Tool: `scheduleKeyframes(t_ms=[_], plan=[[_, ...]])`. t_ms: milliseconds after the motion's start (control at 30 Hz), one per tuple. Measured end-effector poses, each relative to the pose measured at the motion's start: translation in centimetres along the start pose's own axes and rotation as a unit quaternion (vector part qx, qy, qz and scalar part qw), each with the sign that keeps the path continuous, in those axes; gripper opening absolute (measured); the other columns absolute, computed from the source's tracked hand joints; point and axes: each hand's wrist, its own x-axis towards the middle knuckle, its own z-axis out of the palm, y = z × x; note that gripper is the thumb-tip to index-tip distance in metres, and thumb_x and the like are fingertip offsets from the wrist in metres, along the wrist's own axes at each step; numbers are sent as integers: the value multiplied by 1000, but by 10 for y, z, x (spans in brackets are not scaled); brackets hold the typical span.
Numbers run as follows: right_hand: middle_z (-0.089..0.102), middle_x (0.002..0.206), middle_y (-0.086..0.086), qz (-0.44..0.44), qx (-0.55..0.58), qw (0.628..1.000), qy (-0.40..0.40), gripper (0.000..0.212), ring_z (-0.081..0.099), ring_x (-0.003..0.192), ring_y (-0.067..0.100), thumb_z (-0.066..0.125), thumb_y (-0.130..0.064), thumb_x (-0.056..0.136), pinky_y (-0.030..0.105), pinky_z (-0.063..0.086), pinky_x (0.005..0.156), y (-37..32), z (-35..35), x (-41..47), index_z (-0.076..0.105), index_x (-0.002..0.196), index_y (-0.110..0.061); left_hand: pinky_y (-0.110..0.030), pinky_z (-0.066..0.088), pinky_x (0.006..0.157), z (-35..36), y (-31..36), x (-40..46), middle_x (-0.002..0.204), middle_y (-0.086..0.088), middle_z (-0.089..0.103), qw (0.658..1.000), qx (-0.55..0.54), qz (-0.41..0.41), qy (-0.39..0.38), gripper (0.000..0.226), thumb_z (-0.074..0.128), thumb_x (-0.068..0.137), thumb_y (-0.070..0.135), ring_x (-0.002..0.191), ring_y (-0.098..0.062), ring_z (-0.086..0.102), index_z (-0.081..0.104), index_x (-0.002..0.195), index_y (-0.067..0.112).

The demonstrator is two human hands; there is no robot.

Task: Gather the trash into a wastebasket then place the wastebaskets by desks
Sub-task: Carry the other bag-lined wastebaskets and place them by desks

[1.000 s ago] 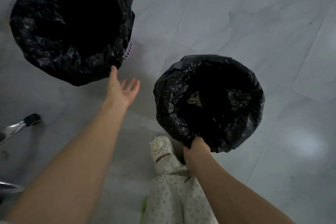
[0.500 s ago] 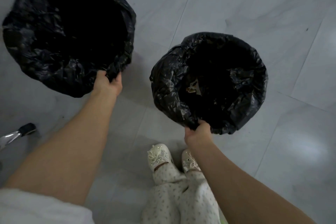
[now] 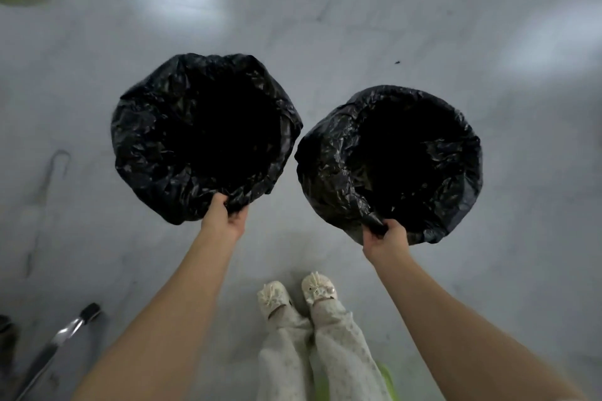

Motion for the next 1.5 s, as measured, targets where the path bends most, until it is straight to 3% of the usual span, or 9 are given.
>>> scheduleKeyframes(t_ms=[67, 167, 267, 367, 633, 1200, 1300, 1400, 1500], plan=[[54, 131, 12, 10, 45, 998, -33, 42, 55, 112, 25, 53, -18, 91, 24, 53, 71, -36, -20, -28, 47, 132, -9, -31, 49, 88, 6, -6, -30, 91, -6, 62, 996, 83, 16, -10, 14, 46, 94, 6, 121, -22, 57, 57, 103, 5], [58, 123, 18, -7, 109, 994, -30, 40, 57, 106, 28, 55, -20, 91, 41, 45, 98, -91, -51, -59, 50, 128, -6, -32, 49, 84, 42, -22, -92, 123, -13, 60, 984, 167, 10, -64, 8, 49, 93, 8, 100, -21, 64, 55, 97, 5], [51, 137, 9, -19, 172, 985, -25, 45, 50, 124, 25, 48, -11, 94, 29, 50, 90, -160, -93, -100, 39, 138, -8, -33, 49, 81, 82, -63, -164, 132, -15, 56, 964, 242, 9, -104, 39, 50, 92, 7, 120, -26, 57, 47, 131, 1], [49, 136, 11, -37, 223, 974, -21, 47, 51, 121, 28, 52, -9, 91, 31, 53, 68, -230, -150, -134, 39, 136, -8, -36, 50, 81, 115, -120, -244, 125, -17, 58, 935, 321, 21, -150, 38, 50, 92, 5, 121, -31, 56, 46, 129, 1], [49, 136, 17, -119, 337, 933, 39, 44, 54, 120, 33, 51, -7, 93, 40, 55, 82, -412, -339, -202, 39, 135, -7, -46, 50, 94, 154, -321, -446, 136, -23, 50, 843, 446, 62, -294, 42, 51, 92, 1, 121, -37, 53, 43, 133, 1], [45, 138, 22, -267, 578, 747, 188, 48, 49, 124, 38, 49, -2, 90, 42, 52, 81, -637, -720, -238, 37, 137, -4, -40, 48, 95, 146, -784, -737, 135, -20, 51, 504, 664, -23, -552, 37, 51, 94, 7, 122, -33, 53, 46, 130, -1], [43, 140, 23, -279, 616, 706, 212, 49, 48, 124, 40, 48, 0, 89, 43, 51, 83, -663, -770, -241, 36, 137, -3, -40, 47, 94, 142, -856, -780, 129, -22, 53, 453, 680, -52, -574, 18, 50, 94, 7, 117, -33, 53, 49, 110, -2], [44, 138, 23, -299, 636, 669, 244, 49, 48, 122, 42, 48, 4, 87, 45, 52, 81, -690, -828, -246, 39, 135, -2, -41, 50, 85, 118, -934, -833, 96, -18, 54, 407, 692, -80, -592, 17, 50, 93, 4, 122, -35, 51, 45, 78, 1], [44, 136, 24, -310, 644, 651, 255, 47, 49, 121, 42, 48, 5, 86, 45, 52, 79, -706, -880, -254, 41, 132, -1, -41, 49, 92, 86, -992, -876, 101, -19, 53, 370, 698, -94, -606, 17, 49, 92, 4, 123, -35, 52, 44, 76, 2]])
